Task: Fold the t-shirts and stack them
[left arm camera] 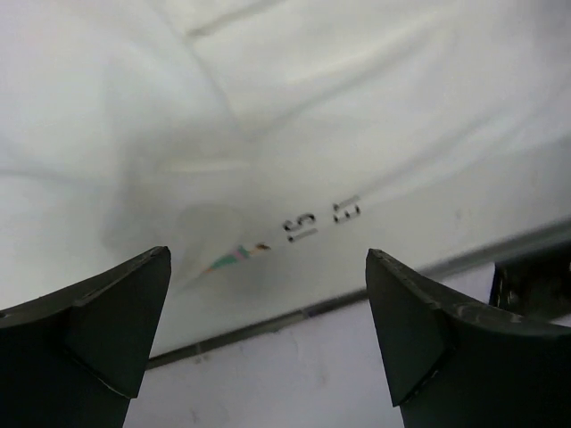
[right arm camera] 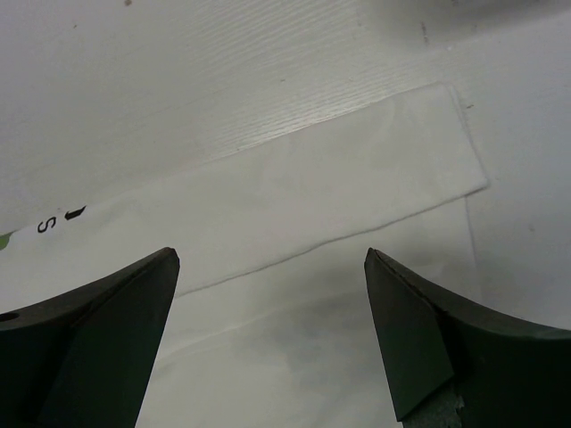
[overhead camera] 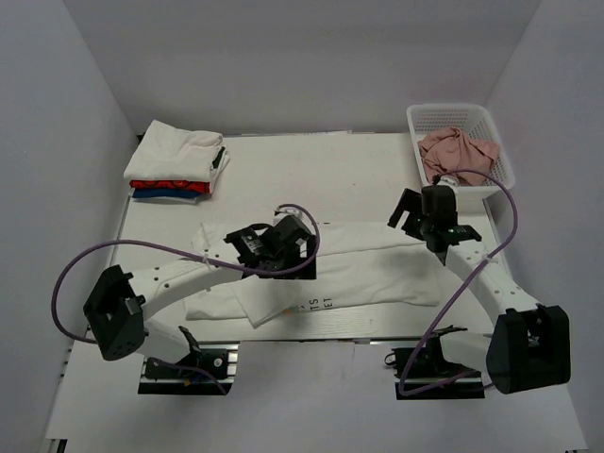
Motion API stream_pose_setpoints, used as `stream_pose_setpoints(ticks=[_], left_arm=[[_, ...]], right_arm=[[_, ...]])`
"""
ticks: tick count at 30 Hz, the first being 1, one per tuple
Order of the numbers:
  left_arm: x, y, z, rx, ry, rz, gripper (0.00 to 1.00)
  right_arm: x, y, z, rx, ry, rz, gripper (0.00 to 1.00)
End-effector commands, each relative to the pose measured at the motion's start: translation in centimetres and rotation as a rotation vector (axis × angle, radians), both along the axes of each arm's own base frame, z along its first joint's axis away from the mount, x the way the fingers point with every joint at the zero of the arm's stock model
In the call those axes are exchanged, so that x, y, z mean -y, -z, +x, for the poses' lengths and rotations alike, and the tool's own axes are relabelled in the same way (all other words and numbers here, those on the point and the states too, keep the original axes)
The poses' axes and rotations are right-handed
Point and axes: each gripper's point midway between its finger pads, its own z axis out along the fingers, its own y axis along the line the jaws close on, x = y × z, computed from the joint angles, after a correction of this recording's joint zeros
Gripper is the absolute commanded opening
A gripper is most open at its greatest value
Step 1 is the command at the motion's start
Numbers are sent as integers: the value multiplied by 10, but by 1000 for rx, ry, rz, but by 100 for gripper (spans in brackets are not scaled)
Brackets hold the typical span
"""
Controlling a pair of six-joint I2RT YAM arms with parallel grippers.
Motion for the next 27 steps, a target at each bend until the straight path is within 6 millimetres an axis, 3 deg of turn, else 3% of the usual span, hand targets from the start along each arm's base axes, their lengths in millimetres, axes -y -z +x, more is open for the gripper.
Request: stream_pose_setpoints(ticks=[1, 2, 3, 4, 5, 6, 8, 9, 13, 17, 22, 24, 27], left_arm=[[-45, -39, 31, 170, -247, 43, 100], [-62, -34, 32, 185, -291, 59, 100], [-63, -39, 37, 212, -312, 11, 100], [-74, -42, 42, 232, -350, -6, 100], [-85, -39, 39, 239, -377, -27, 100], [-91, -29, 40, 225, -395, -43, 100], [-93, -17, 42, 202, -405, -58, 100], [-91, -6, 42, 167, -417, -61, 100], [-102, 50, 48, 40, -469, -6, 100], [-106, 77, 66, -14, -518, -42, 100], [-118, 100, 82, -48, -549, 0, 100], [-113, 103, 103, -36, -557, -38, 100], [-102, 127, 132, -79, -503, -5, 100]], right_arm=[[-29, -14, 24, 69, -67, 49, 90], [-37, -20, 27, 79, -95, 48, 90], [-44, -21, 29, 80, -125, 33, 90], [-48, -11, 33, 55, -138, 14, 90], [-52, -13, 36, 59, -153, 7, 90], [-59, 0, 39, 18, -174, -7, 90], [-62, -2, 45, 7, -182, -24, 90], [-65, 10, 46, -25, -188, -38, 90], [-68, 35, 53, -89, -203, -69, 90], [-73, 64, 58, -152, -215, -87, 90], [-68, 90, 40, -242, -186, -76, 90], [-62, 94, 27, -272, -139, -60, 90], [-53, 101, -5, -358, -59, -27, 90]])
